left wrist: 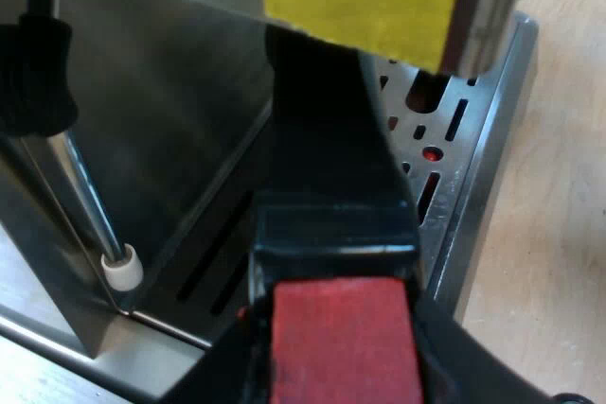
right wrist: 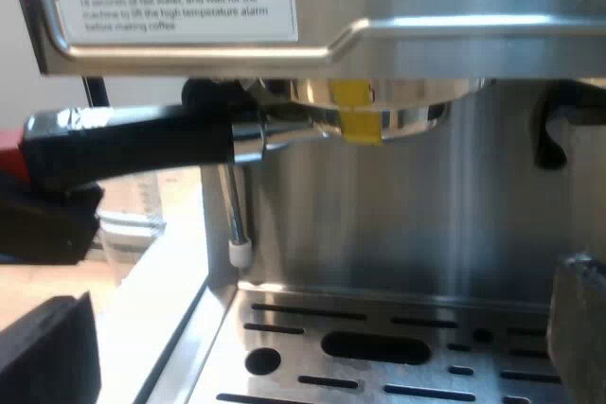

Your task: Put the handle in the coffee machine

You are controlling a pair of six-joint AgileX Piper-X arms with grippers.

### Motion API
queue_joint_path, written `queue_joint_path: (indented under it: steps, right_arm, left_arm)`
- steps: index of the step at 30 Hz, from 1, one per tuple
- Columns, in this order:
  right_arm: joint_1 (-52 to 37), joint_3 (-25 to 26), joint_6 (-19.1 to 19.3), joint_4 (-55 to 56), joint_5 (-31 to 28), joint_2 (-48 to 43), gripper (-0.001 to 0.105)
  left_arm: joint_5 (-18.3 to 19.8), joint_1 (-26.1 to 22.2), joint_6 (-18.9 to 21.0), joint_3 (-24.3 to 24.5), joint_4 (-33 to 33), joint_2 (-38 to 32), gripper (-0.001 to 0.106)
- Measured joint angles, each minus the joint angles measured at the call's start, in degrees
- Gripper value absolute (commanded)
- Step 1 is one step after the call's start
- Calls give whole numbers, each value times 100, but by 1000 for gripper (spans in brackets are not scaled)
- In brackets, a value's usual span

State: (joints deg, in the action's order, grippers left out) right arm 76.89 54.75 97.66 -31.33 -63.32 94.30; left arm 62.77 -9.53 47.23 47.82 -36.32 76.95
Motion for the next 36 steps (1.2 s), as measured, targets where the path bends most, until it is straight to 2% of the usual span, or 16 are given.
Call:
queue_joint_path:
  steps: [8, 30, 32, 33, 36]
  right_arm:
    - [0, 0, 0, 64, 23, 0, 98]
    - [-200, 0, 79, 64, 130, 0, 97]
    - [-221, 0, 79, 64, 158, 0, 90]
    - [-740, 0, 79, 138, 981, 14, 85]
    - [-839, 0, 79, 179, 1104, 134, 67]
  left_arm:
    - [-150, 0, 105, -15, -69, -225, 0]
    - [-112, 0, 176, -15, -309, -249, 0]
    - [-112, 0, 176, -15, -309, -249, 0]
    - [-112, 0, 176, -15, -309, -249, 0]
    - [-264, 0, 131, -15, -309, -293, 0]
